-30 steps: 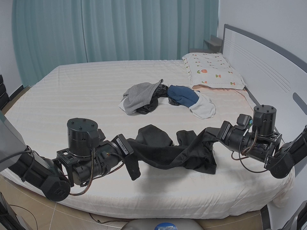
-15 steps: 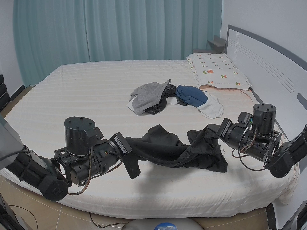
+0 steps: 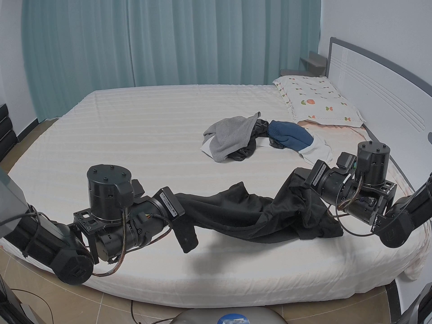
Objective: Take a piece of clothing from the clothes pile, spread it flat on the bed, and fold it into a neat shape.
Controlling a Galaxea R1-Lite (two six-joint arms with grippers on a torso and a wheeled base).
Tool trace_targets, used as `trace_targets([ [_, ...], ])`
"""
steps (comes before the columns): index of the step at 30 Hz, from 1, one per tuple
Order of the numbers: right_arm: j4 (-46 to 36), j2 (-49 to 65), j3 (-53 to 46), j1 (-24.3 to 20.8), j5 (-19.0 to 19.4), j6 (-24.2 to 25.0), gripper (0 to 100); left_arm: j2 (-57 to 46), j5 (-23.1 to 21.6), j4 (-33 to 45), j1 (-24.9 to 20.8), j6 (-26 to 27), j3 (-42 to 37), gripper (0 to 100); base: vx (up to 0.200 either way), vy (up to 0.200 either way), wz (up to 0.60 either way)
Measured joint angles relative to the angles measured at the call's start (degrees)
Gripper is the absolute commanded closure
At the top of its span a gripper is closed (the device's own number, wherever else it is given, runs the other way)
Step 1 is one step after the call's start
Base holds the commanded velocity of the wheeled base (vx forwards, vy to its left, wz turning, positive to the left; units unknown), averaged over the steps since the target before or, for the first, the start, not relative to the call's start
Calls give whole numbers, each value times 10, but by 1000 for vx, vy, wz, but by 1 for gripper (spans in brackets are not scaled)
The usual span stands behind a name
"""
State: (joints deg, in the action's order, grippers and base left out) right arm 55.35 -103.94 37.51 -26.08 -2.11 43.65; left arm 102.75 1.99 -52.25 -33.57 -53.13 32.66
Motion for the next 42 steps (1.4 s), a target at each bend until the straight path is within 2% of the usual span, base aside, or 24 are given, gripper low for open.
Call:
trace_targets([
  [13,30,8,0,1,2,5,100,-18,1,0,3,0,-2,100,0,200,0],
  [23,30,17,0,4,3,7,100,-28,0,0,5,0,-13,100,0,200,0],
  [30,27,40,-2,3,9,34,100,-33,0,0,5,-1,-16,100,0,200,0],
  [42,28,37,-1,6,4,35,100,-42,-1,1,6,-1,-20,100,0,200,0],
])
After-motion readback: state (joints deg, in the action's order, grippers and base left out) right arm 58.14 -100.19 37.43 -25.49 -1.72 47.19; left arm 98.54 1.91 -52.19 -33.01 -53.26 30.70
